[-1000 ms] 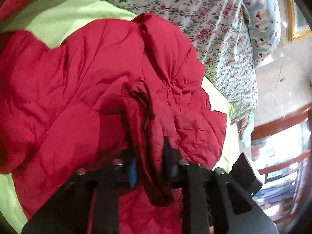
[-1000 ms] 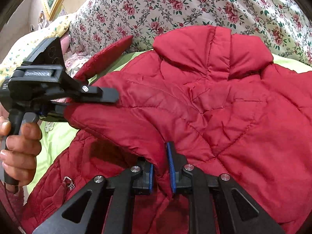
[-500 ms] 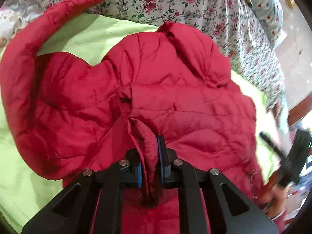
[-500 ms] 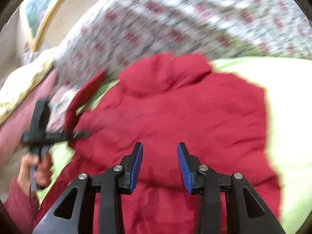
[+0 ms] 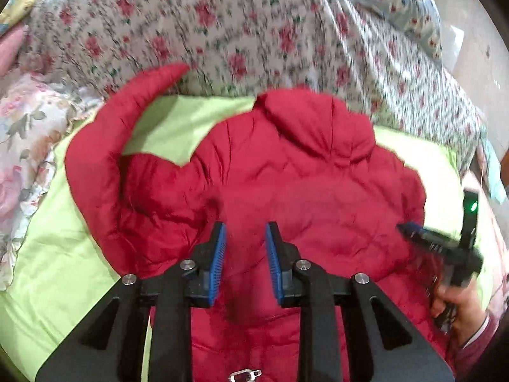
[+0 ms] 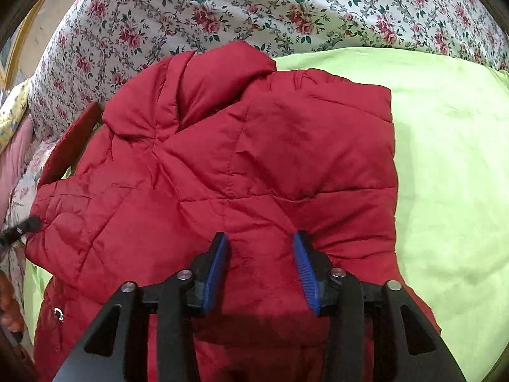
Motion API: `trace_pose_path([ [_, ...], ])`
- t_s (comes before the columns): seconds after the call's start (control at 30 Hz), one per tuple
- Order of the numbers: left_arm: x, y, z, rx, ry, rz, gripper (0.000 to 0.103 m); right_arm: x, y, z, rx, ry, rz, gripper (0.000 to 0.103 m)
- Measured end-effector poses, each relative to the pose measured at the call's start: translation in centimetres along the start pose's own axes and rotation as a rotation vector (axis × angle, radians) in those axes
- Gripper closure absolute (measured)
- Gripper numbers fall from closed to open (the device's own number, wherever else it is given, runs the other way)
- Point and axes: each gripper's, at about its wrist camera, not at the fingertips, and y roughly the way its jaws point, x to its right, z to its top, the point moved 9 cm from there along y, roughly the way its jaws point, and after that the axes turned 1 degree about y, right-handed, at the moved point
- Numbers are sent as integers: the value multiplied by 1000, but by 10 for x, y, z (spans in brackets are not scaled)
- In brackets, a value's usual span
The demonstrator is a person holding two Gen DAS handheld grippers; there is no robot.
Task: Fold large clothes
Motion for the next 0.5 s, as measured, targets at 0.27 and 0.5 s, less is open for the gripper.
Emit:
trace_pose_path([
  [0.27,26,39,-18,-91,77,-36,80,-5,3,-2,9,-46,-23,45],
  [0.5,16,85,-52,-181,80,-27,80,-3,2,-2,19,-48,-8,44],
])
